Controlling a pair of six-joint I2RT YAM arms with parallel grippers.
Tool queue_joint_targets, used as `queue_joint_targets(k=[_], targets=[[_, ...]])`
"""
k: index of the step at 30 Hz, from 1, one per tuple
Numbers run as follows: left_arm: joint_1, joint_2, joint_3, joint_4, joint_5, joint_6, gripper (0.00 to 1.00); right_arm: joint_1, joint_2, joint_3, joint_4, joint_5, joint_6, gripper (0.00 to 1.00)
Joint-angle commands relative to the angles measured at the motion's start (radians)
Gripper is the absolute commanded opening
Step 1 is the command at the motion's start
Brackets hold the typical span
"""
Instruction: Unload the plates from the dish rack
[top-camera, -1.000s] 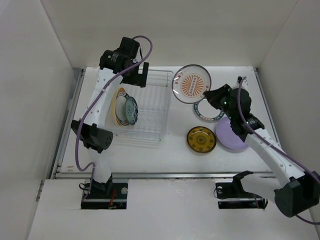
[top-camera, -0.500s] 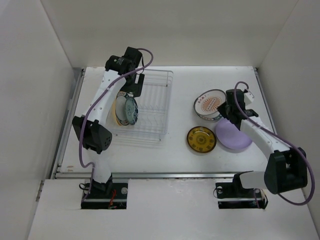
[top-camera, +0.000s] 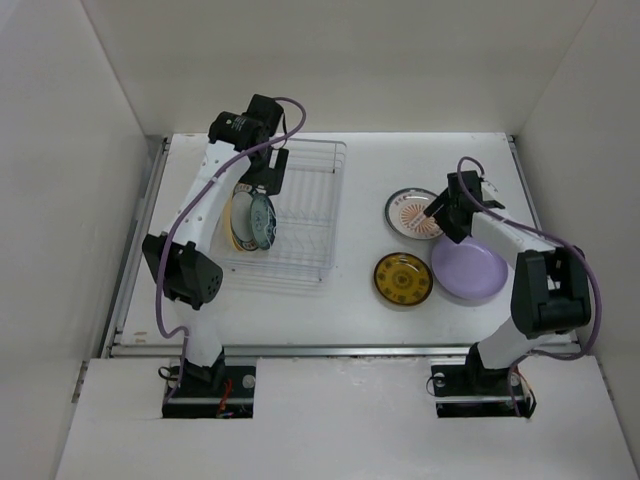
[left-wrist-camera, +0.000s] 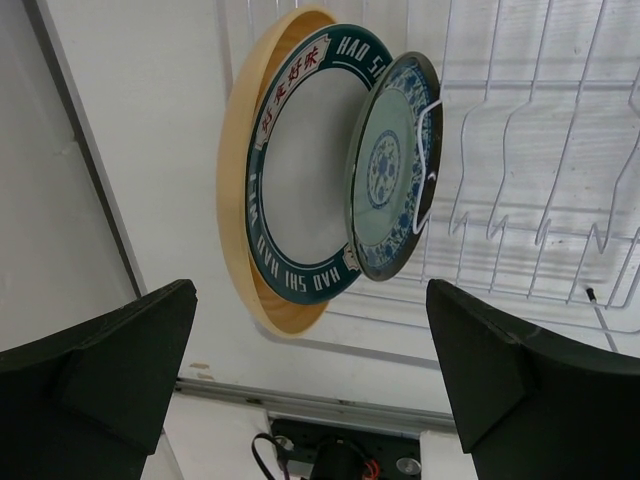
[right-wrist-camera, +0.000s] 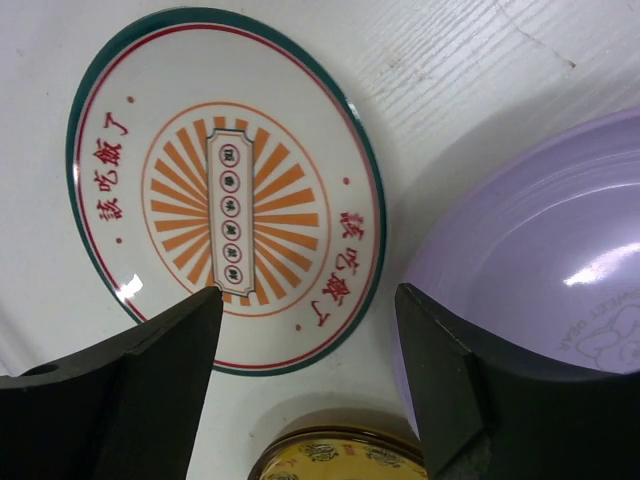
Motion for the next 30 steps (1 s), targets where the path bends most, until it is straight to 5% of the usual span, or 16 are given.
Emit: queue_joint_targets(k=[1,11,21,30], targets=[[-0.001,-0.058,-0.005,-0.003,0.008,0.009,1.00,0.000,-0.003,0.061,-0.050,0.001,-0.074,0.76],[-0.001,-0.049,-0.043,-0.003,0.039,0.065,0.93,0.010,-0.037,0.124,-0.064,-0.025,-0.157,0.77],[-0.107,0.009,-0.120,0.018,-0.211,0.103,0.50,0.102,-0.331,0.026,-0.073,0.031,-0.212,0.77],[-0.116,0.098,-0.111,0.006,-0.253,0.106,0.49,0.102,-0.522,-0.014,-0.084,0.041,-0.212,0.77]])
